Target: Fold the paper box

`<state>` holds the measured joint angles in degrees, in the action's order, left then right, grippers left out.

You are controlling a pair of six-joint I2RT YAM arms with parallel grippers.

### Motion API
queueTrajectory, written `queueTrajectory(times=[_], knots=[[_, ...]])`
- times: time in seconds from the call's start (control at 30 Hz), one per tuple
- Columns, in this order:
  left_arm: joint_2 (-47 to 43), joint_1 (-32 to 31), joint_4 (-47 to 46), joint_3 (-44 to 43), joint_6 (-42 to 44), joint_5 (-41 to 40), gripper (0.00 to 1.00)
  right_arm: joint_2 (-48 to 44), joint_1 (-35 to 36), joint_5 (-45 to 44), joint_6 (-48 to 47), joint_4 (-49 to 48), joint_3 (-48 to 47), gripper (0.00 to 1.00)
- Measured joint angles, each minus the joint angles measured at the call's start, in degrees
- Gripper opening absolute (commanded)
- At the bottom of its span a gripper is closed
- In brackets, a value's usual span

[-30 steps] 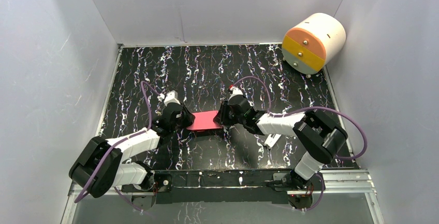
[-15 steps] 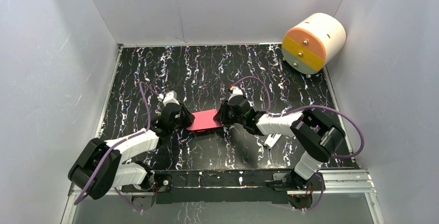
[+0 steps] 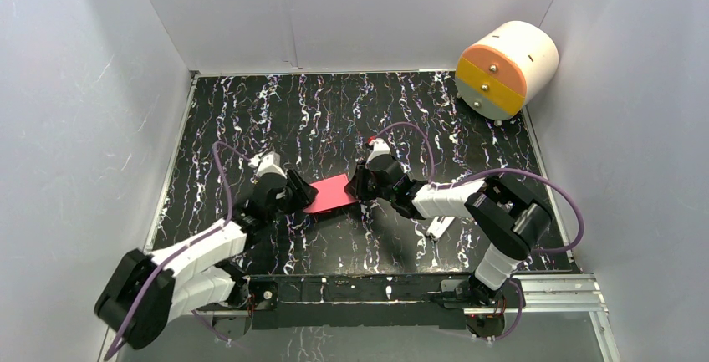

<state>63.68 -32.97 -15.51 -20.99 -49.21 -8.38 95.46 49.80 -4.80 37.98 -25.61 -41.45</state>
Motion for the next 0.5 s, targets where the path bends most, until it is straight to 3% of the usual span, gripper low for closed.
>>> queueTrajectory(times=[0.2, 0.4, 0.5], knots=[[-9.0, -0.5, 4.5, 1.4, -1.0, -1.6, 0.45, 0.6, 0.2, -0.2, -0.9, -1.2, 0.0, 0.15], [-5.1, -0.5, 5.4, 1.5, -2.3, -0.1, 0.45, 0.8, 0.2, -0.2, -1.0, -1.6, 0.0, 0.15], [-2.5, -0.5, 5.0, 1.8, -2.9, 0.2, 0.33, 0.8, 0.2, -0.2, -1.1, -1.6, 0.0, 0.14]])
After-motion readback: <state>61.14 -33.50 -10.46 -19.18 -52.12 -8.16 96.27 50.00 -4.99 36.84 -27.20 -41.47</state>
